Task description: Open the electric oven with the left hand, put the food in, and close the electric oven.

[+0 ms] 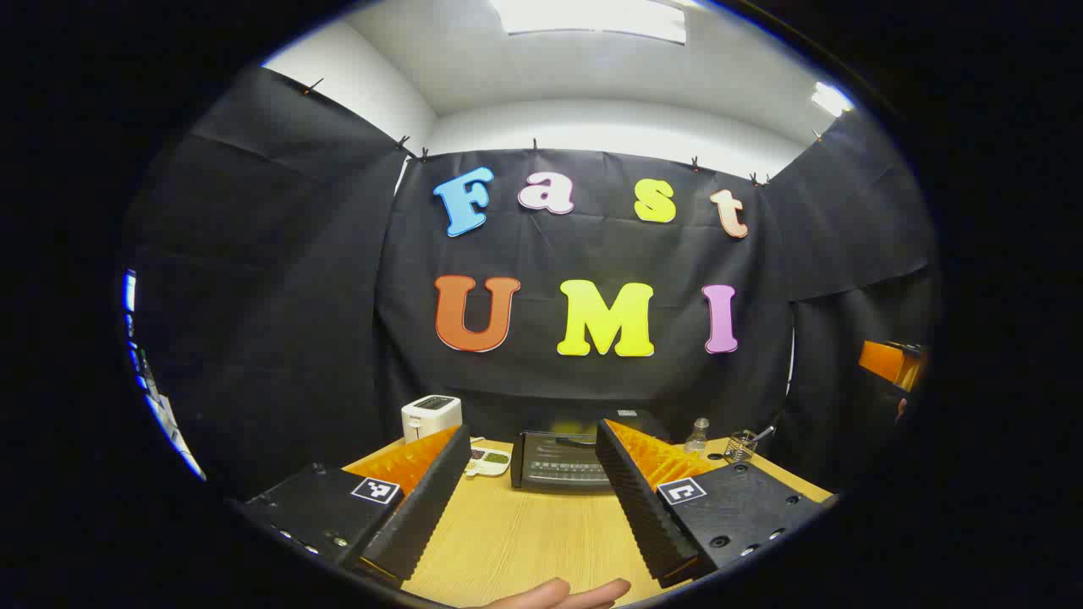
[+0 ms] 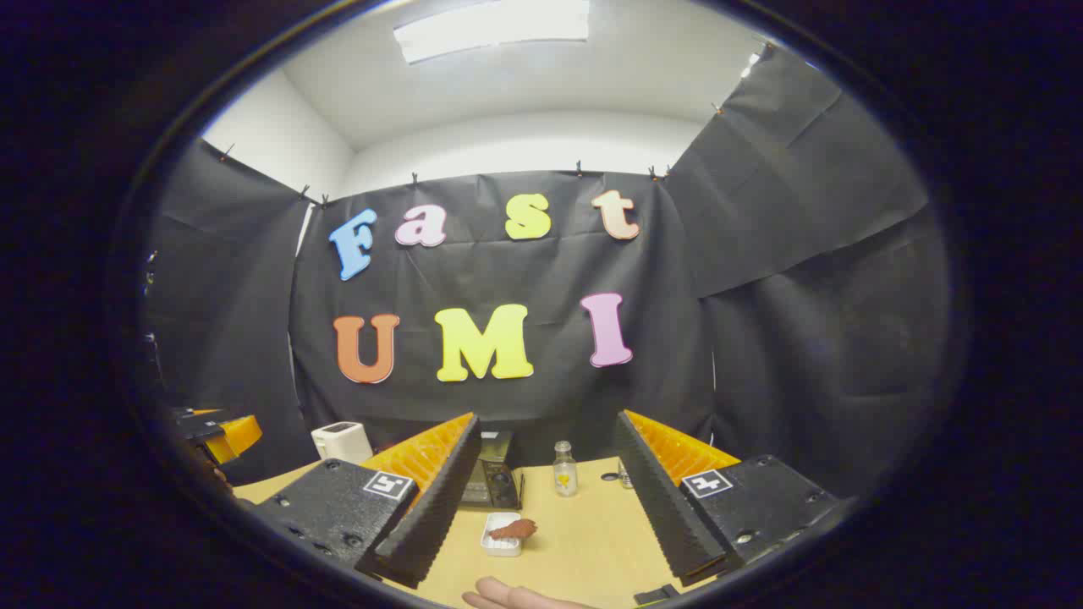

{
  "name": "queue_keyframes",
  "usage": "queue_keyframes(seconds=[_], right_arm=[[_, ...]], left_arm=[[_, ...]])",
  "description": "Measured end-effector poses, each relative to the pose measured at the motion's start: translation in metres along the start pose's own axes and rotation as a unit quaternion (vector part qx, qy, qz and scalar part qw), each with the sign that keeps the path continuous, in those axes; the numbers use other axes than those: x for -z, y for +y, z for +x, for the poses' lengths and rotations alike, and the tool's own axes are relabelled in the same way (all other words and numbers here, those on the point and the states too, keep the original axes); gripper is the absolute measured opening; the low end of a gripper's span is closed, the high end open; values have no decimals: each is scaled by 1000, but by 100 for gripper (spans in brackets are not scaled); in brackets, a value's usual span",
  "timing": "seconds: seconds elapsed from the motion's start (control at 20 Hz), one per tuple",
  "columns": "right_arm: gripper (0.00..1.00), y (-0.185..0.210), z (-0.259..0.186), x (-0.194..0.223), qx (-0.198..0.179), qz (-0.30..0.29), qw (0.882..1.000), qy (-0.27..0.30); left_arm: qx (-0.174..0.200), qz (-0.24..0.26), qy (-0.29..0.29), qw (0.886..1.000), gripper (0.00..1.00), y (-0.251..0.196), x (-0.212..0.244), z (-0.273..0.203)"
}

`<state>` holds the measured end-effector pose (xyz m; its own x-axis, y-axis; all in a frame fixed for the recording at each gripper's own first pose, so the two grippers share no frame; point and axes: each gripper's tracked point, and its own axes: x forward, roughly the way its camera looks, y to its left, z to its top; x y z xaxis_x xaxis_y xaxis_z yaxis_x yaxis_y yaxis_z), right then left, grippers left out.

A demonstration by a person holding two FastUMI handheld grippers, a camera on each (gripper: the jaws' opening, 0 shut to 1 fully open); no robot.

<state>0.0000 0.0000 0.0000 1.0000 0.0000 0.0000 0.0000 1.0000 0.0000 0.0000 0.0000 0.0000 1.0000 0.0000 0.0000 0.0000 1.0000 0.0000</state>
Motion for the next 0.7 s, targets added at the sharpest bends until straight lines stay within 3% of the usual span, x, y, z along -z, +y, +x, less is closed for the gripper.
queue_keyframes(seconds=[0.25, 0.45, 0.5, 0.55, 0.7], right_arm=[[96, -17, -3, 8, 9, -11, 1000, 11], [96, -26, 1, 14, 17, -10, 1000, 18], [100, -28, 1, 16, 17, -10, 1000, 20], [96, -28, 1, 17, 16, -9, 1000, 22], [96, -27, 2, 17, 11, -7, 1000, 20]], left_arm=[[29, 14, -3, 999, 95, -15, -6, -4], [34, 19, -6, 999, 94, -25, -12, -7], [37, 18, -5, 999, 94, -27, -13, -8], [37, 18, -5, 999, 94, -27, -13, -8], [33, 22, -2, 999, 94, -24, -12, -8]])
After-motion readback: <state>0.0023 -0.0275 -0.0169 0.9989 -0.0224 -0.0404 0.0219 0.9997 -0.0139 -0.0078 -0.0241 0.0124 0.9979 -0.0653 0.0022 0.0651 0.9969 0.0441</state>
